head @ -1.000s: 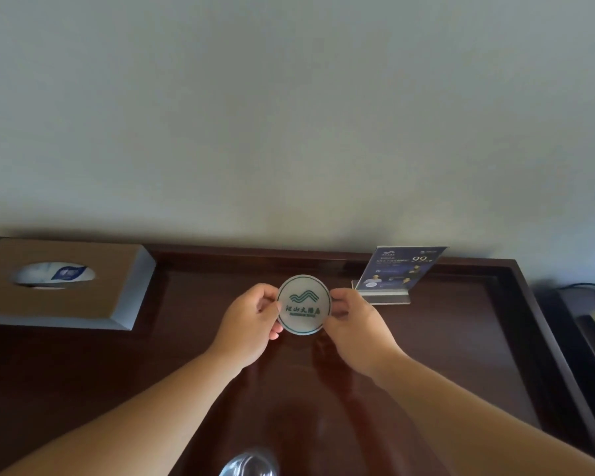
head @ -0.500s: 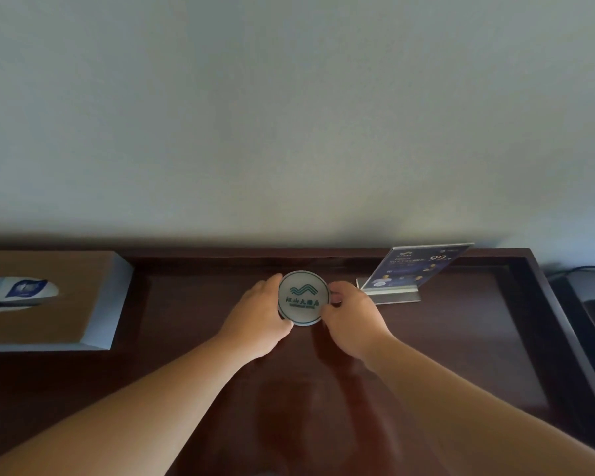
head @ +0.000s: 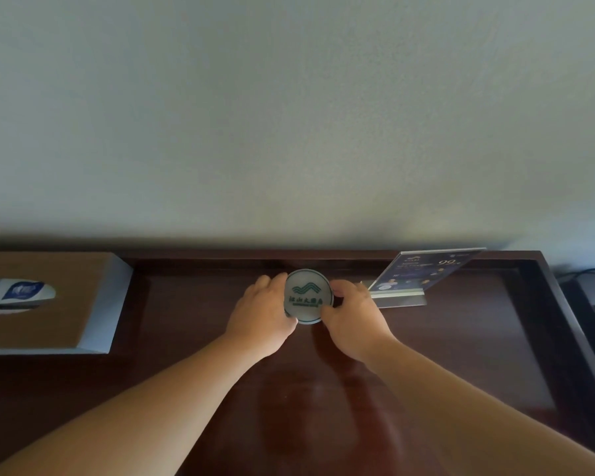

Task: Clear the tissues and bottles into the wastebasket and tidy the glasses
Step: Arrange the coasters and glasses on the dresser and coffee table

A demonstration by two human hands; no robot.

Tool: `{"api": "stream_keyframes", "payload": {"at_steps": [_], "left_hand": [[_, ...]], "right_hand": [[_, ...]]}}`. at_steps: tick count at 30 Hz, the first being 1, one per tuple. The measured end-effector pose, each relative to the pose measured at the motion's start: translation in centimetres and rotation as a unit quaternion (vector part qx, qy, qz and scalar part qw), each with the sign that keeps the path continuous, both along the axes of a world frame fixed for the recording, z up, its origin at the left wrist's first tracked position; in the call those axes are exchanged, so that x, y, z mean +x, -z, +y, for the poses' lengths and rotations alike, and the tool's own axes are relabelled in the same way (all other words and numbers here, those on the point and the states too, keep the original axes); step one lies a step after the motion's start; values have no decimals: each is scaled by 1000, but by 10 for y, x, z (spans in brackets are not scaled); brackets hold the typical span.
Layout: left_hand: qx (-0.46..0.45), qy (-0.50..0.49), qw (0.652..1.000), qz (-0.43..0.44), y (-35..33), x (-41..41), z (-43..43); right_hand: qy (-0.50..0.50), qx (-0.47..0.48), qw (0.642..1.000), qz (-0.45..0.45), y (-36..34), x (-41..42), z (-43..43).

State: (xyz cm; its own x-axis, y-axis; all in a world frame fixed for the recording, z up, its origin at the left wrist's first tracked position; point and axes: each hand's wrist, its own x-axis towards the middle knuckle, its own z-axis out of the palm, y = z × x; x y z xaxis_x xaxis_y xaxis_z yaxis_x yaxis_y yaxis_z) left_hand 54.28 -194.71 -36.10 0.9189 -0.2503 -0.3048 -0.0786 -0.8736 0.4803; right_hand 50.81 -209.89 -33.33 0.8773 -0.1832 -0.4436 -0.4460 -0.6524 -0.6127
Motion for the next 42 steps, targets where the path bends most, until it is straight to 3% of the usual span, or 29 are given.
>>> {"api": "stream_keyframes", "payload": {"at_steps": [14,25,34,42], "left_hand": [[3,-15,1000,-5,-18,-8,8],[-9,-61,996,-60,-76,-51,42],[-5,-107,990,-91,-112,-103,109],[-13,-114,986,-120,-127,-145,193]], "right_hand": [[-27,-8,999,-24,-13,-3,-1],[-114,9,990,-77,-63,-19,21],[-184,15,974,-134,-101,-46,80],[-188,7,965,-183,-133,-77,155]]}}
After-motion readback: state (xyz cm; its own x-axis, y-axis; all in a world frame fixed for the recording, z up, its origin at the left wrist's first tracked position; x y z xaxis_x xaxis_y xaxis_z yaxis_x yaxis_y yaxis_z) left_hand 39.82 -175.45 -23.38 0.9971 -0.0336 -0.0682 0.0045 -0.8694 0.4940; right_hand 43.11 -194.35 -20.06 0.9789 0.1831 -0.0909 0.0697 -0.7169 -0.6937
